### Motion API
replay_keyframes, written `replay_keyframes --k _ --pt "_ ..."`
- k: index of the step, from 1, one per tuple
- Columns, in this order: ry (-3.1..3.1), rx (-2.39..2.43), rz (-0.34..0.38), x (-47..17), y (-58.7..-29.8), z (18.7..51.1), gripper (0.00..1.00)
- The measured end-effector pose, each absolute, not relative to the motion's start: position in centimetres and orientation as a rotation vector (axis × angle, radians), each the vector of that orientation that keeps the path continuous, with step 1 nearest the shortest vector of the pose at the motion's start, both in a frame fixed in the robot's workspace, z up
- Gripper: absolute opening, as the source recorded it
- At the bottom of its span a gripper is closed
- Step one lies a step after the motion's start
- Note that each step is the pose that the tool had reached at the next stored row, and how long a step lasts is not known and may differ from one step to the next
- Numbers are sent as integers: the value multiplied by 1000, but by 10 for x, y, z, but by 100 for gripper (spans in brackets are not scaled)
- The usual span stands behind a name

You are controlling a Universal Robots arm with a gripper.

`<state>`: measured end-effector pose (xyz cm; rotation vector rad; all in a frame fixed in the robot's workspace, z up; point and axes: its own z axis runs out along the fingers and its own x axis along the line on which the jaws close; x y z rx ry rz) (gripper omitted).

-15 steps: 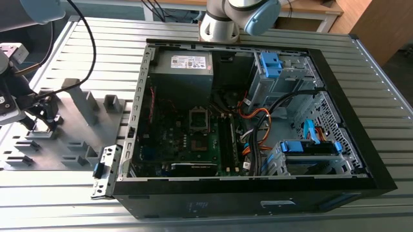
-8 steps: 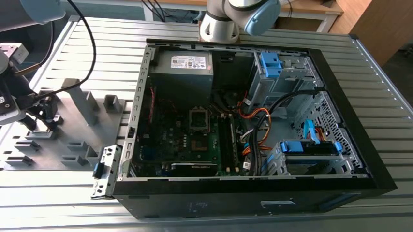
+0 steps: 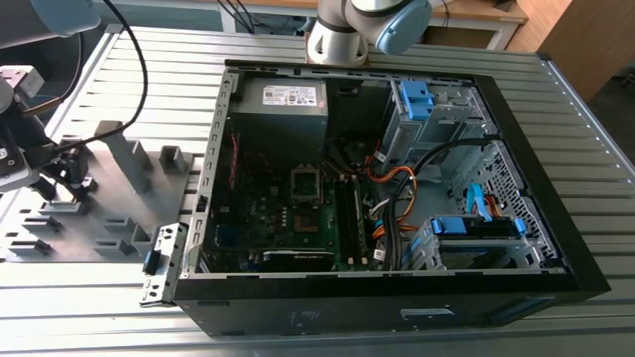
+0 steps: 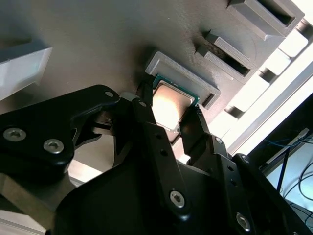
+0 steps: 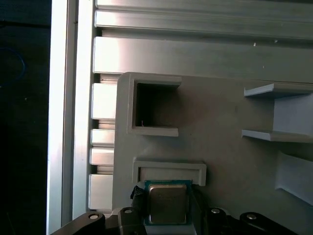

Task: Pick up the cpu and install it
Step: 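Pick up the cpu and move it towards the insertion slot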

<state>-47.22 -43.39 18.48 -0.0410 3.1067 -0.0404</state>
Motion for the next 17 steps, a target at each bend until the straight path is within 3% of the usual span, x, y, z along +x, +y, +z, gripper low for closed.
replay_keyframes --k 17 --pt "3107 -41 -41 -472 -434 203 47"
